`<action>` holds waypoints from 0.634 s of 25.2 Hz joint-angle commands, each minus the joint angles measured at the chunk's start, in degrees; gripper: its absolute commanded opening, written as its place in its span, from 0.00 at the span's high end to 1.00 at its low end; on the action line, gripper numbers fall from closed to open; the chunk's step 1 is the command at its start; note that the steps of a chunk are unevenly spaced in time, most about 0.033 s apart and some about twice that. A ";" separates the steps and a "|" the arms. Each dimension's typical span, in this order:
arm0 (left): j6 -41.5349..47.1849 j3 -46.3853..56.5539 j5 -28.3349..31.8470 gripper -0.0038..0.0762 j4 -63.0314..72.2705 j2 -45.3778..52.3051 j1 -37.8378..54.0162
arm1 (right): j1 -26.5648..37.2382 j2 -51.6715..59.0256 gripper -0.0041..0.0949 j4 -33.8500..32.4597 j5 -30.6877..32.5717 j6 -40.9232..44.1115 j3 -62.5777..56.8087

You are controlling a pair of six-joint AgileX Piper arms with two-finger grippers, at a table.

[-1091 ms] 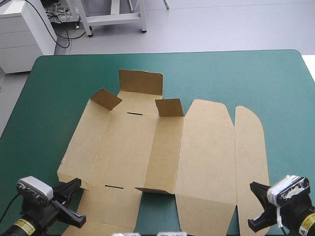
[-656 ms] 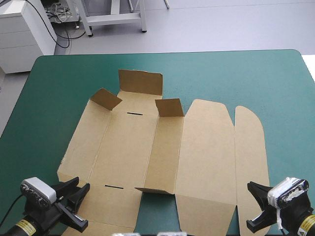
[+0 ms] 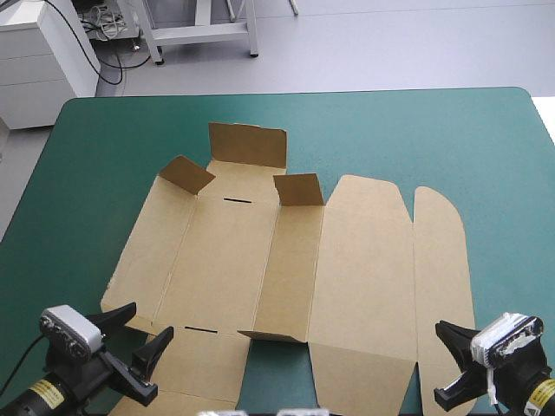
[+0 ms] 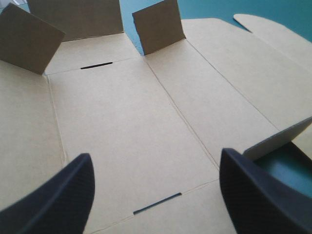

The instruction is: Fold the box

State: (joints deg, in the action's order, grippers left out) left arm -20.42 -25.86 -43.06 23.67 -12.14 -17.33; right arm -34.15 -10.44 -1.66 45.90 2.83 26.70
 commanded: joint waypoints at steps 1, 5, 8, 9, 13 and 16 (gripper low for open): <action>2.49 -6.09 4.45 0.32 -2.38 -6.76 -0.19 | 0.05 -0.64 0.97 -0.29 -3.84 -0.42 1.34; 5.85 -17.41 -2.86 0.32 -6.96 -21.27 -0.19 | 0.05 -0.64 0.97 -0.29 -3.84 -0.42 1.34; 5.85 -24.27 -10.49 0.32 -8.18 -30.87 -0.19 | 0.05 -0.64 0.97 -0.29 -3.84 -0.42 1.34; 5.85 -26.17 -12.58 0.32 -8.18 -33.68 -0.19 | 0.05 -0.64 0.97 -0.29 -3.84 -0.42 1.34; 6.02 -32.63 -19.20 0.32 -8.49 -43.45 -0.19 | 0.05 -0.64 0.97 -0.29 -3.84 -0.42 1.24; 6.02 -36.52 -22.48 0.32 -11.04 -49.42 -0.10 | 0.05 -0.64 0.97 -0.29 -3.84 -0.42 1.24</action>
State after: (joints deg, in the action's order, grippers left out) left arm -14.97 -57.50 -64.02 13.81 -57.28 -17.33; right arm -34.15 -10.44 -1.66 45.90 2.77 26.66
